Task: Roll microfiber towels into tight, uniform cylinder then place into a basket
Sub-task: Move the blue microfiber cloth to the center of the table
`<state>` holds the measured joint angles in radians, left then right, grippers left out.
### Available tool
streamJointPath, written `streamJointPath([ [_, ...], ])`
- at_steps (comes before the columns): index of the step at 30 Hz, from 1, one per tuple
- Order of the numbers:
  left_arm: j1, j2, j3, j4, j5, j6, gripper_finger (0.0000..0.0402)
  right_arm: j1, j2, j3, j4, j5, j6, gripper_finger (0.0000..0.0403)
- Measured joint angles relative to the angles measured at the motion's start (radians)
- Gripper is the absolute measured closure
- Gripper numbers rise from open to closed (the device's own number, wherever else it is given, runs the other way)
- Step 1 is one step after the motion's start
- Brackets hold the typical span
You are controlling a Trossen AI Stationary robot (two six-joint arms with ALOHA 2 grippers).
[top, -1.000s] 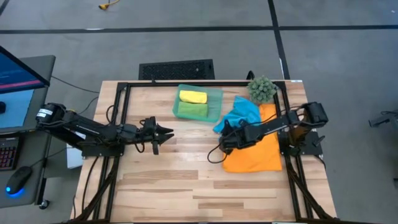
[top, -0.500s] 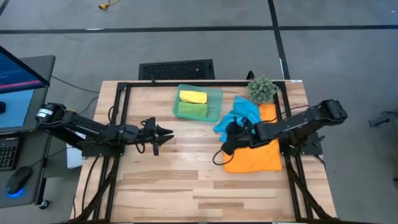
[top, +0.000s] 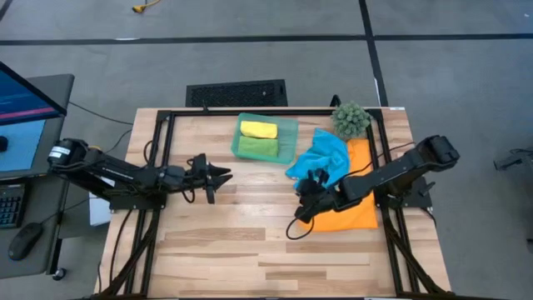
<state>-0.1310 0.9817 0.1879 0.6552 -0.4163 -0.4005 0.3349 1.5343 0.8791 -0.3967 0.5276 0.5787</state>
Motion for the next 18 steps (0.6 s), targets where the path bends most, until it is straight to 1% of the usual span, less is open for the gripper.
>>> streamJointPath([
  [5,0.020,0.000,0.000,-0.001,0.019,0.000,0.0291,-0.039,0.099,0.009,0.053,0.000,-0.034,0.0274],
  [13,0.022,0.000,0.000,-0.013,0.044,-0.001,0.0291,-0.126,0.189,0.067,-0.003,-0.003,-0.039,0.0202],
  [18,0.022,0.000,0.000,-0.013,0.045,-0.001,0.0291,-0.159,0.190,0.066,-0.003,-0.003,0.017,0.0172],
])
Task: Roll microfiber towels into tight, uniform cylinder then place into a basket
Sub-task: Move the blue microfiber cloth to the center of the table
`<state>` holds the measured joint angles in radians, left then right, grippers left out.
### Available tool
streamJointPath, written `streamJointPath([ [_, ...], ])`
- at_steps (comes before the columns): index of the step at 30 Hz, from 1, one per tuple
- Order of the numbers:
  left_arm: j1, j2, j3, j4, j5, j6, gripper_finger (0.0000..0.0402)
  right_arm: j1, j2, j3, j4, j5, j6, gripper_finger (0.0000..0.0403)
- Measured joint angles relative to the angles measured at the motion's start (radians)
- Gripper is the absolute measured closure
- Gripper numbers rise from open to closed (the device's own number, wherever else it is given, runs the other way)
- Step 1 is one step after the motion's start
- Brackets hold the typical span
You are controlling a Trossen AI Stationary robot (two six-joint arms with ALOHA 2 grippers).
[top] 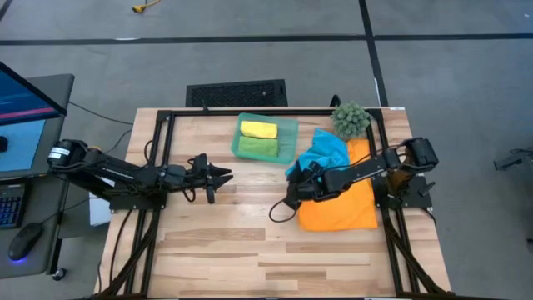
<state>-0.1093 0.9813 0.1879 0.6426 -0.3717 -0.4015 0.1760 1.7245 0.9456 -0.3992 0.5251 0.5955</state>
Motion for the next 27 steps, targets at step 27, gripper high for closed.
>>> streamJointPath([
  [27,0.000,0.000,0.000,-0.001,0.000,-0.005,0.0291,-0.133,0.059,-0.115,0.105,-0.105,0.192,0.0178],
])
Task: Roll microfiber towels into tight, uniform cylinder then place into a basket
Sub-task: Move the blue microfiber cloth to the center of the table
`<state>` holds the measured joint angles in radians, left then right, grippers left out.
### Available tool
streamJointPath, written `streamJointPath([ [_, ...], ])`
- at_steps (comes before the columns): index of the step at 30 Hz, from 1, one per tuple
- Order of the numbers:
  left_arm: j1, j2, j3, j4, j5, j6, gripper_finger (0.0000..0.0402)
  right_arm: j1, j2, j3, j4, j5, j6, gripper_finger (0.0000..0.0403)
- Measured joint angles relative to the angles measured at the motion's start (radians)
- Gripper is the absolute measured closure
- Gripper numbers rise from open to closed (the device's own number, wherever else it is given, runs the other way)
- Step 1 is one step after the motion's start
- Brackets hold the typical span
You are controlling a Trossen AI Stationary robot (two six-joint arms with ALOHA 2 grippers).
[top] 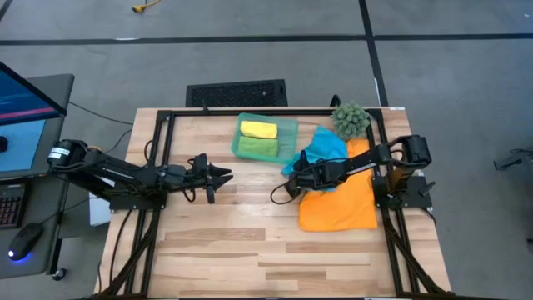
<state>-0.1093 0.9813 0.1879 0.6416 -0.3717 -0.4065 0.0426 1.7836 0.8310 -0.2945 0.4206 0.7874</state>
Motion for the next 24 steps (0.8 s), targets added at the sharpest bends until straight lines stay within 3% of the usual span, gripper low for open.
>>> streamJointPath([
  [5,0.000,0.000,0.000,0.000,0.000,0.000,0.0291,0.000,-0.005,0.000,-0.004,-0.026,-0.003,0.0239],
  [12,0.000,0.000,0.000,0.000,0.000,0.000,0.0291,-0.009,-0.006,-0.002,-0.014,-0.023,-0.051,0.0382],
  [19,0.000,0.000,0.000,-0.001,0.000,0.000,0.0291,0.046,-0.043,0.064,-0.184,-0.053,-0.080,0.0385],
  [24,0.000,0.000,0.000,-0.001,0.000,0.002,0.0291,0.137,-0.127,0.135,-0.237,0.050,-0.081,0.0393],
])
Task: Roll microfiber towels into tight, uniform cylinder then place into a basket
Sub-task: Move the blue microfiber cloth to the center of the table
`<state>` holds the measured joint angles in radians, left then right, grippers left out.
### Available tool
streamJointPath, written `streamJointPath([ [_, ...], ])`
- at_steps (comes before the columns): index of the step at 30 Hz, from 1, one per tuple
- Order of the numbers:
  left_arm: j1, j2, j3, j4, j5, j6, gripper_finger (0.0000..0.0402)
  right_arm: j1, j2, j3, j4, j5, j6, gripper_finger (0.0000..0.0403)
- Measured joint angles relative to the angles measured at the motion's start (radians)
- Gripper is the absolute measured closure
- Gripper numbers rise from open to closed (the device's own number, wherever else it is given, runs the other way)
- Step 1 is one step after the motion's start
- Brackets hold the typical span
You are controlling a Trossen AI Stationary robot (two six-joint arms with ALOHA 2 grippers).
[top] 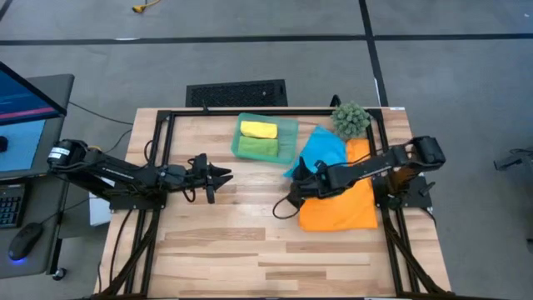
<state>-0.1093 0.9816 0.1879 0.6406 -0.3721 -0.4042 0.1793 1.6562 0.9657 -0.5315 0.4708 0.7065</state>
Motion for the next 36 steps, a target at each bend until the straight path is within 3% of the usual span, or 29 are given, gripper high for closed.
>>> streamJointPath([
  [6,0.000,0.000,0.000,-0.031,0.001,0.001,0.0291,0.121,-0.061,0.096,0.040,0.144,-0.035,0.0392],
  [11,0.000,-0.049,-0.001,-0.052,0.022,-0.004,0.0291,0.196,-0.064,0.180,0.209,0.201,-0.228,0.0396],
  [19,-0.042,-0.278,-0.001,-0.130,0.144,-0.001,0.0291,0.136,-0.066,0.299,0.377,0.195,-0.482,0.0396],
  [27,-0.118,-0.460,-0.001,-0.283,0.060,0.046,0.0291,-0.051,-0.002,0.307,0.708,-0.245,-0.548,0.0391],
  [30,-0.129,-0.488,-0.001,-0.317,0.046,0.059,0.0291,-0.090,0.044,0.339,0.779,-0.319,-0.541,0.0396],
  [36,-0.130,-0.480,-0.001,-0.357,0.053,0.064,0.0291,-0.110,0.188,0.484,0.748,-0.446,-0.531,0.0388],
])
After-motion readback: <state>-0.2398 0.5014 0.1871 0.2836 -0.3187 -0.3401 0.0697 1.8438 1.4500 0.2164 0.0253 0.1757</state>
